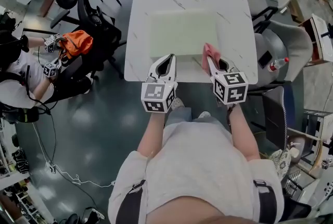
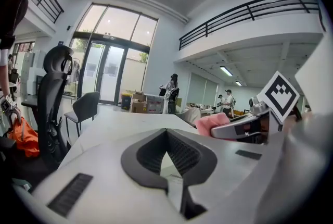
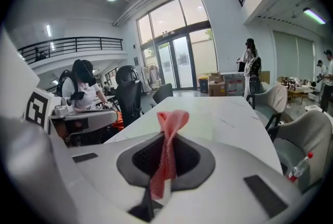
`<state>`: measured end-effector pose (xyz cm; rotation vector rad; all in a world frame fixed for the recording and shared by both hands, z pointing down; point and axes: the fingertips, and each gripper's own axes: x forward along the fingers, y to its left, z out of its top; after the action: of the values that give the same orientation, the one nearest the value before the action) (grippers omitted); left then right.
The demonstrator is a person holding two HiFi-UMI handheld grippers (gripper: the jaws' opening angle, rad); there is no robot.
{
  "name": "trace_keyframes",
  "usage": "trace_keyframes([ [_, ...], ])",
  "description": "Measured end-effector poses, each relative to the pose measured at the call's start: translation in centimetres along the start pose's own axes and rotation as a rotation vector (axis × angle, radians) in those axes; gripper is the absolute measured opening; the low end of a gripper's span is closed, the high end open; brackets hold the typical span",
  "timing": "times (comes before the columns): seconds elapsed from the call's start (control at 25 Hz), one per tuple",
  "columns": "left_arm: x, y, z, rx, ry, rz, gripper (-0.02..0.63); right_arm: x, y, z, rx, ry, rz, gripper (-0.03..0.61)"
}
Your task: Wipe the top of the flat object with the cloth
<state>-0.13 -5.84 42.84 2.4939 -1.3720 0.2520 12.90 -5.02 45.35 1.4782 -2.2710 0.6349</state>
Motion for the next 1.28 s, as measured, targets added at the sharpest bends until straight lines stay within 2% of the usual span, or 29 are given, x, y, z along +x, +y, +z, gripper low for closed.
trace_keyframes([
  [0.44, -2.3, -7.6, 2.4, 0.068, -0.075, -0.022, 0.012, -9.5, -2.4, 1.2, -0.044, -0.147, -0.02, 0.029],
  [0.8, -5.3, -10.7, 4.7, 0.083, -0.152, 0.002, 0.012, -14.7, -2.7, 1.9, -0.065, -0.239, -0.005, 0.029],
  [1.28, -7.5, -12.2, 5.4, 0.094, -0.191, 0.018, 0.012, -17.2, -2.0, 1.7, -0.115, -0.311, 0.0, 0.029],
])
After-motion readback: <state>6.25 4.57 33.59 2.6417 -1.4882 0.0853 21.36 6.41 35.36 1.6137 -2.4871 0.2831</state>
